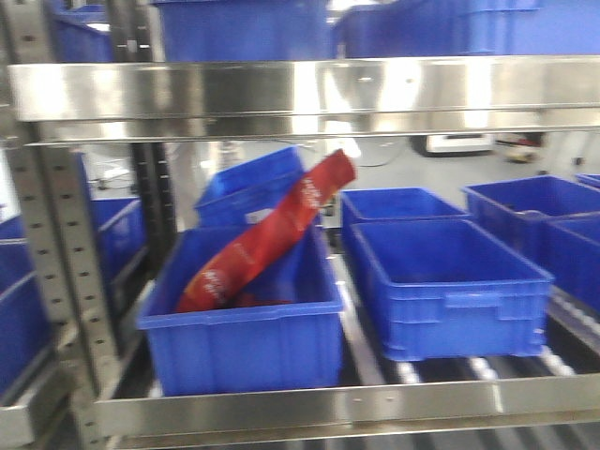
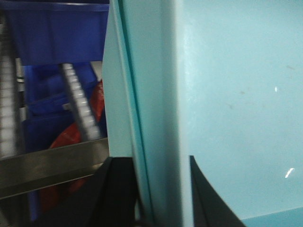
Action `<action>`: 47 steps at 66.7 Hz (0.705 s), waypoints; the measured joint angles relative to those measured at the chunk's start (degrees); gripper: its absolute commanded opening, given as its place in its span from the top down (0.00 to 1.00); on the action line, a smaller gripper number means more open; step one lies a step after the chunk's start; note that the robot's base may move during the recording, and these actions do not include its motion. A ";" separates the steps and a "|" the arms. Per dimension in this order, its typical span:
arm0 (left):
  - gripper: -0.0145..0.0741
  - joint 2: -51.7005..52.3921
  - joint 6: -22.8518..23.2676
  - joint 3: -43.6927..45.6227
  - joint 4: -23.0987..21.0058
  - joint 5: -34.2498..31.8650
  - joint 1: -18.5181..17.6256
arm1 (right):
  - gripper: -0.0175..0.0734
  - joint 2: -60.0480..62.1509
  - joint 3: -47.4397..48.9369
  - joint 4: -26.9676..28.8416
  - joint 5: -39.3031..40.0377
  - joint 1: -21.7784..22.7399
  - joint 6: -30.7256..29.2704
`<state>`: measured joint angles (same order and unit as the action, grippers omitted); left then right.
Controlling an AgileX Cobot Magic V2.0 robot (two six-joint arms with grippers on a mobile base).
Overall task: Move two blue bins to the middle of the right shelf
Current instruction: 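Hold the bin while the base turns toward another blue-bin shelf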
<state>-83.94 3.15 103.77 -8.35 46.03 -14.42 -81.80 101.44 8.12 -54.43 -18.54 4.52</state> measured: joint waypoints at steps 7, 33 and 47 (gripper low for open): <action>0.96 0.00 0.00 0.00 0.00 0.00 0.00 | 0.98 0.00 0.00 0.00 0.00 0.00 0.00; 0.96 0.00 0.00 0.00 0.00 0.00 0.00 | 0.98 0.00 0.00 0.00 0.00 0.00 0.00; 0.96 0.00 0.00 0.00 0.00 0.00 0.00 | 0.98 0.00 0.00 0.00 -0.12 0.00 0.00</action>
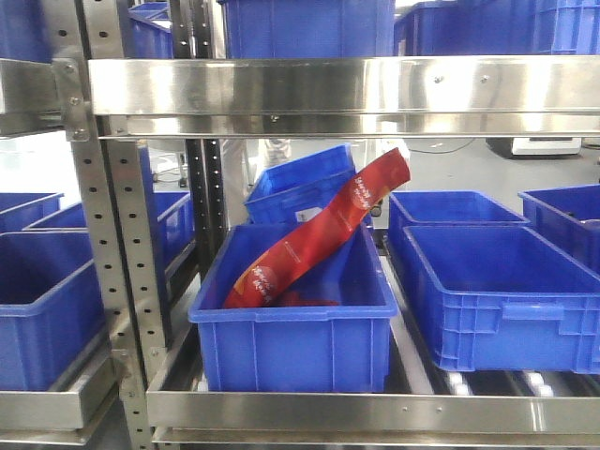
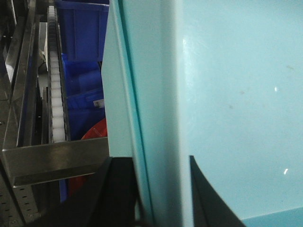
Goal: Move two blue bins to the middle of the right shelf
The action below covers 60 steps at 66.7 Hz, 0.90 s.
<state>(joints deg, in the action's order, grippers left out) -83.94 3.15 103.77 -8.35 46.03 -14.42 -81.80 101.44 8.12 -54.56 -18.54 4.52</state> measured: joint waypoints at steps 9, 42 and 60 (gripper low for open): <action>0.96 0.00 0.00 0.00 0.00 0.00 0.00 | 0.98 0.00 0.00 0.00 0.00 0.00 0.00; 0.96 0.00 0.00 0.00 0.00 0.00 0.00 | 0.98 0.00 0.00 0.00 0.00 0.00 0.00; 0.96 0.00 0.00 0.00 0.00 0.00 0.00 | 0.98 0.00 0.00 0.00 0.00 0.00 0.00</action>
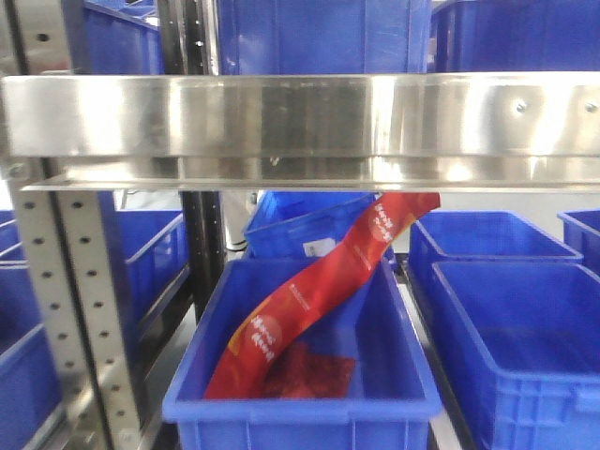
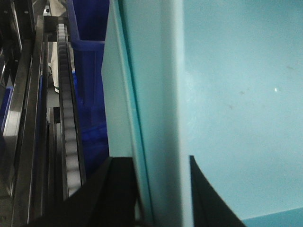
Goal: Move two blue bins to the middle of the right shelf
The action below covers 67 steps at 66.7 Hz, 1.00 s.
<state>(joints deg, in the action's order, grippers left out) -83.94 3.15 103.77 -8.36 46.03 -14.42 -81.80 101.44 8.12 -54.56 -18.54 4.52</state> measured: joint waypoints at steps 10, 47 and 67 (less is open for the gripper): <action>0.96 0.00 0.00 0.00 0.00 0.00 0.00 | 0.98 0.00 0.00 0.00 0.00 0.00 0.00; 0.96 0.00 0.00 0.00 0.00 0.00 0.00 | 0.98 0.00 0.00 0.00 0.00 0.00 0.00; 0.96 0.00 0.00 0.00 0.00 0.00 0.00 | 0.98 0.00 0.00 0.00 0.00 0.00 0.00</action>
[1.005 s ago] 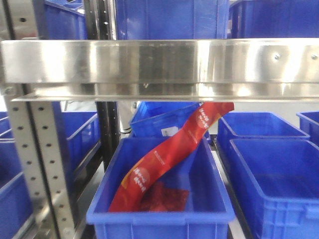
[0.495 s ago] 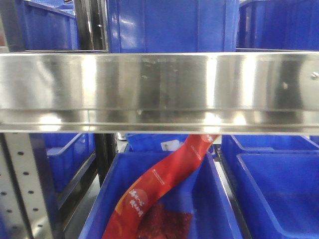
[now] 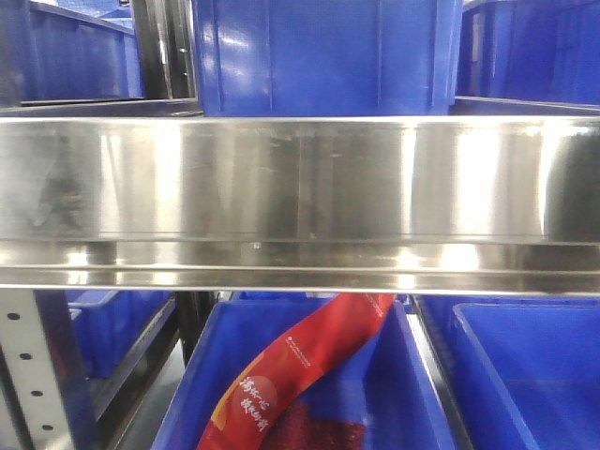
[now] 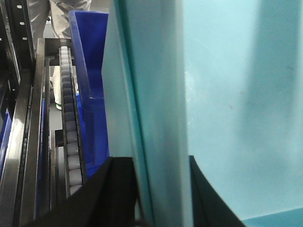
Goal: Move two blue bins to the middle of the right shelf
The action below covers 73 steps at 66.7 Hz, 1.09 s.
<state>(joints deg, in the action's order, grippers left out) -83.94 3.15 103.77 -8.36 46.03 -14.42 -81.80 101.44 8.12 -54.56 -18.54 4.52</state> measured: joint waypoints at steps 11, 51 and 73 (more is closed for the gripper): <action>0.96 0.00 0.00 0.00 0.00 0.00 0.00 | 0.98 0.00 0.00 0.00 0.00 0.00 0.00; 0.96 0.00 0.00 0.00 0.00 0.00 0.00 | 0.98 0.00 0.00 0.00 0.00 0.00 0.00; 0.96 0.00 0.00 0.00 0.00 0.00 0.00 | 0.98 0.00 0.00 0.00 0.00 0.00 0.00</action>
<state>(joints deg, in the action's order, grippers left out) -83.94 3.15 103.77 -8.36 46.03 -14.42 -81.80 101.44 8.12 -54.56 -18.54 4.52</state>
